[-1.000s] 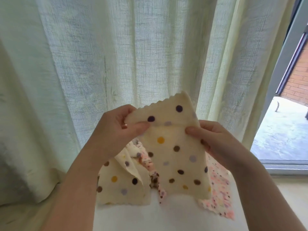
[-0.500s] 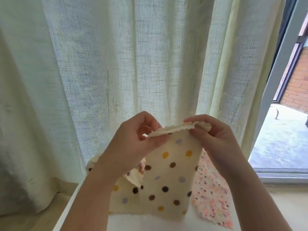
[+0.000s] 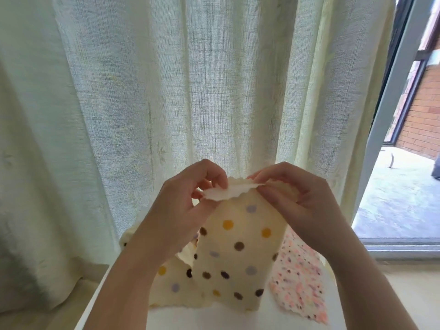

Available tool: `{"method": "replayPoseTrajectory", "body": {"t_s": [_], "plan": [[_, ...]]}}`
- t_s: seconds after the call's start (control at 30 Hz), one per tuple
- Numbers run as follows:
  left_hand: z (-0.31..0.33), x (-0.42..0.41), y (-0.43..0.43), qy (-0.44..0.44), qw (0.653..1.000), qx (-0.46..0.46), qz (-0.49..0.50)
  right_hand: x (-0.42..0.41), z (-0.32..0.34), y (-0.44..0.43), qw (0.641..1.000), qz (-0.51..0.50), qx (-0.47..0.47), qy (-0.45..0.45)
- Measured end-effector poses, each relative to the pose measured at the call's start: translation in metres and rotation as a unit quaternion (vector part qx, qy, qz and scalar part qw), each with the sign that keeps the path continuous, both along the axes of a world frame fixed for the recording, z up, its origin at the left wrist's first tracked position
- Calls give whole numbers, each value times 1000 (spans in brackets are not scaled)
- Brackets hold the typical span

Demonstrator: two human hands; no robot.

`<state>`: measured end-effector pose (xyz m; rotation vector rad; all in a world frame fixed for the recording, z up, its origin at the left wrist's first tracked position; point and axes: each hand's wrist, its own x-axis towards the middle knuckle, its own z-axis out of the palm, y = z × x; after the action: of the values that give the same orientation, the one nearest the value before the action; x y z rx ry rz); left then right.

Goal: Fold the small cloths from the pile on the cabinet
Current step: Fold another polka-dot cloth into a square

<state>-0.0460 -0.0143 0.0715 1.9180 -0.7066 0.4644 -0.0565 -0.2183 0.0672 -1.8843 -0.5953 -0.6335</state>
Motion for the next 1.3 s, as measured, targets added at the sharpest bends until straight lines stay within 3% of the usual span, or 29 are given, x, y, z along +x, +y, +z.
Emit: {"method": "replayPoseTrajectory", "body": {"t_s": [0.27, 0.53, 0.8, 1.0, 1.13, 1.3], "plan": [[0, 3, 3, -44, 998, -35, 30, 3, 0, -7, 999, -7, -33, 29], [2, -1, 3, -47, 996, -74, -7, -1, 5, -21, 994, -6, -90, 59], [3, -4, -6, -48, 995, -86, 9, -6, 9, -17, 996, -40, -71, 34], [7, -5, 1, -34, 990, -136, 22, -3, 5, -23, 979, -86, -169, 75], [9, -6, 4, -40, 991, -120, 39, -6, 8, -19, 992, -73, -91, 52], [9, -6, 2, -23, 985, -173, 19, -2, 8, -6, 984, 39, 168, 42]]}}
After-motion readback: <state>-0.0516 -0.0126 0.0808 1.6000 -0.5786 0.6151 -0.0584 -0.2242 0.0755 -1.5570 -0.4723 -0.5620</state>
